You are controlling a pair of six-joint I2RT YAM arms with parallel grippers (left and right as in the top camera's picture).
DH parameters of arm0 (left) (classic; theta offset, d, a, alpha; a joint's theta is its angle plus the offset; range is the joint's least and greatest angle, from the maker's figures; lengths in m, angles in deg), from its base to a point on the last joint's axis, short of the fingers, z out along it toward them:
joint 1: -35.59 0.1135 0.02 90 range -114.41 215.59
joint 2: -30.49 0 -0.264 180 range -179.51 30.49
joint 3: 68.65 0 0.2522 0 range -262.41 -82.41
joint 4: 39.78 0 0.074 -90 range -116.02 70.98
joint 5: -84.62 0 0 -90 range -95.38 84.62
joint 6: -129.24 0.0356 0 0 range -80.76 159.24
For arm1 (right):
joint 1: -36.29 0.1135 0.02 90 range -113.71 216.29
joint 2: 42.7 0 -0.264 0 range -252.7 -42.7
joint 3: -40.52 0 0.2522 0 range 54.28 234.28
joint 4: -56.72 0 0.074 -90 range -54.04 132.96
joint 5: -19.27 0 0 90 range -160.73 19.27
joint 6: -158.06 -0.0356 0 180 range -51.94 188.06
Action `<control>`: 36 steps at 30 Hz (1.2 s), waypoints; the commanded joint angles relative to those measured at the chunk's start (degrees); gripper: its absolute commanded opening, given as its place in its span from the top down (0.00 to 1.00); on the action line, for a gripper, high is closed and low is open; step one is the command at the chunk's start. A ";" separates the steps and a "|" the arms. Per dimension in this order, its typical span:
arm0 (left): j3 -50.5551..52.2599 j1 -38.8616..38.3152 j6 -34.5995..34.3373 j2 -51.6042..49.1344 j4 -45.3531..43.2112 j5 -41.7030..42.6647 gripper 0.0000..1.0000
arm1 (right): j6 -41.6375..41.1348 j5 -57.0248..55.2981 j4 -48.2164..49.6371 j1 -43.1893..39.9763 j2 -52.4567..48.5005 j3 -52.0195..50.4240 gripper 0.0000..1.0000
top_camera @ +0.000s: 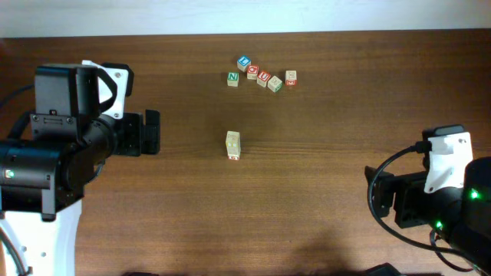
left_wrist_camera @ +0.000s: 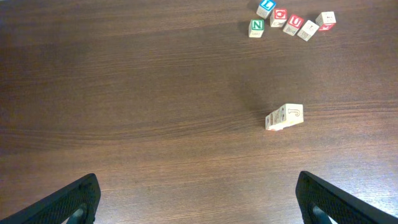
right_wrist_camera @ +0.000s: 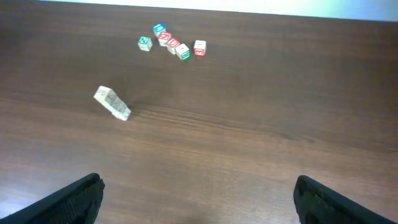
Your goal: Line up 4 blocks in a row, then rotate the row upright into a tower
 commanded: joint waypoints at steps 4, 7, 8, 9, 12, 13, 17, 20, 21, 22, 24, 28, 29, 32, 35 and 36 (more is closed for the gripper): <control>-0.46 0.04 0.90 0.33 0.11 -0.59 0.01 | 7.30 -0.70 17.79 -7.13 8.52 -18.58 0.02; -0.46 0.04 0.90 0.33 0.11 -0.59 0.01 | 21.27 9.68 38.51 -11.43 19.54 -39.28 0.02; -0.48 0.04 0.90 0.33 0.11 -0.59 0.01 | 22.27 11.69 44.59 -12.55 23.04 -45.62 0.02; -0.46 0.04 0.90 0.33 0.11 -0.59 0.01 | 22.29 13.75 51.71 -13.84 27.26 -52.92 0.02; -0.48 0.04 0.90 0.33 0.11 -0.59 0.01 | 21.38 17.42 65.02 -16.22 36.92 -68.37 0.02; -0.48 0.04 0.90 0.33 0.11 -0.59 0.01 | 20.04 16.87 68.59 -16.50 39.60 -72.61 0.02; -0.46 0.04 0.90 0.33 0.11 -0.59 0.01 | 13.33 12.92 77.77 -16.96 47.50 -84.87 0.02; -0.46 0.04 0.90 0.33 0.11 -0.59 0.01 | 12.33 10.19 79.41 -16.96 50.80 -89.83 0.02; -0.46 0.04 0.90 0.33 0.11 -0.59 0.01 | 12.31 9.49 79.38 -16.96 51.91 -91.49 0.02; -0.46 0.04 0.90 0.33 0.11 -0.59 0.01 | 12.33 9.25 79.58 -16.96 52.92 -92.98 0.02; -0.46 0.04 0.90 0.33 0.11 -0.59 0.01 | 12.33 9.07 81.53 -16.96 54.14 -96.28 0.02; -0.46 0.04 0.90 0.33 0.11 -0.59 0.01 | 12.15 8.83 79.93 -16.92 54.12 -97.53 0.02; -0.46 0.04 0.90 0.33 0.11 -0.59 0.01 | 12.11 8.94 79.95 -16.92 54.12 -97.53 0.02; -0.48 0.04 0.90 0.33 0.11 -0.59 0.01 | 12.15 9.29 80.08 -16.92 54.12 -97.53 0.02; -0.46 0.04 0.90 0.33 0.11 -0.59 0.01 | 12.13 9.29 80.11 -16.92 54.12 -97.53 0.02; -0.48 0.04 0.90 0.33 0.11 -0.59 0.01 | 12.13 9.29 80.11 -16.92 54.12 -97.53 0.02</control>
